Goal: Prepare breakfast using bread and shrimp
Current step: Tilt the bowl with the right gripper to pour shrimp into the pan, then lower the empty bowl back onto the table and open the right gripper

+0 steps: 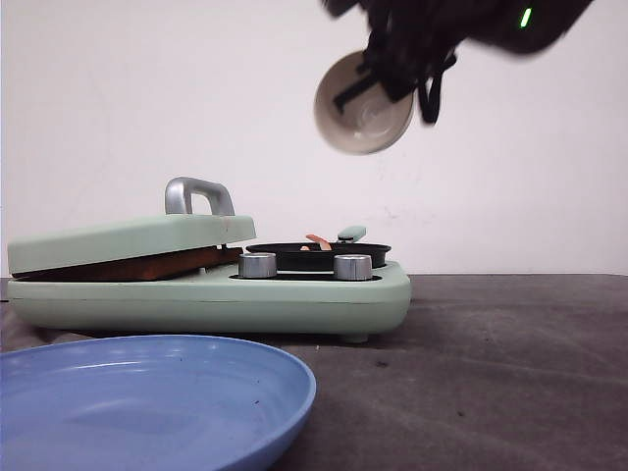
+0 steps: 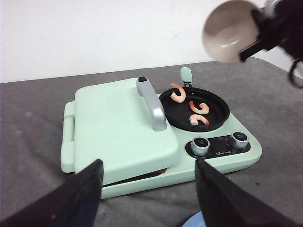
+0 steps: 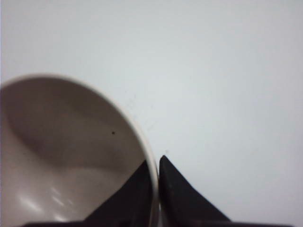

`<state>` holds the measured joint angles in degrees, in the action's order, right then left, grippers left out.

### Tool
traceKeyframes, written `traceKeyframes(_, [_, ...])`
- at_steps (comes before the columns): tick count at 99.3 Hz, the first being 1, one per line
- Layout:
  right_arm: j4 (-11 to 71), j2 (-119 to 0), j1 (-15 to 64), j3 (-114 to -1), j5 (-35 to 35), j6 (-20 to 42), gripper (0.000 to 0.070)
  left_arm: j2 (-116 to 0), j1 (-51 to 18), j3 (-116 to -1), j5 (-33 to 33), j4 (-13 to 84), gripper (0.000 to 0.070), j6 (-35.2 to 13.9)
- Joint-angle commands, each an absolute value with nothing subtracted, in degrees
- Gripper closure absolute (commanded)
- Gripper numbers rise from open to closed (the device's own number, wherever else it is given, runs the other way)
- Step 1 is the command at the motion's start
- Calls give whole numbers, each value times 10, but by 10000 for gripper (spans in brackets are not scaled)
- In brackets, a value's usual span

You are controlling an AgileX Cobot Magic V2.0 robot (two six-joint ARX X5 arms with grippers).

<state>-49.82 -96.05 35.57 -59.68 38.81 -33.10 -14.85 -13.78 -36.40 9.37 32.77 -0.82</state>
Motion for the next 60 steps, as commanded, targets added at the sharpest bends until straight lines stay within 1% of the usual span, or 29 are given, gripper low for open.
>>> traceKeyframes(1, [-440, -926, 360, -606, 390, -241, 697, -149, -139, -366, 97, 322, 390, -12])
traceKeyframes(7, [-368, -886, 359, -610, 389, -195, 697, -149, -139, -366, 97, 322, 389, -18])
traceKeyframes(16, [-261, -837, 357, -621, 374, -141, 697, -149, -139, -366, 97, 322, 390, -25])
traceKeyframes(32, [-48, -771, 344, -674, 358, -70, 697, -149, -139, -366, 97, 322, 389, -26])
traceKeyframes(41, [92, -757, 329, -727, 345, -25, 697, -149, -139, -366, 96, 322, 390, -26])
traceKeyframes(47, [195, -756, 312, -769, 321, 18, 697, -149, -139, -366, 96, 322, 390, -26])
traceKeyframes(52, [265, -756, 293, -799, 286, 51, 697, -149, -139, -366, 96, 322, 389, -26])
traceKeyframes(56, [304, -757, 275, -817, 248, 75, 697, -149, -139, -366, 96, 322, 389, -26])
traceKeyframes(60, [325, -757, 256, -828, 208, 93, 697, -149, -139, -366, 96, 321, 389, -26])
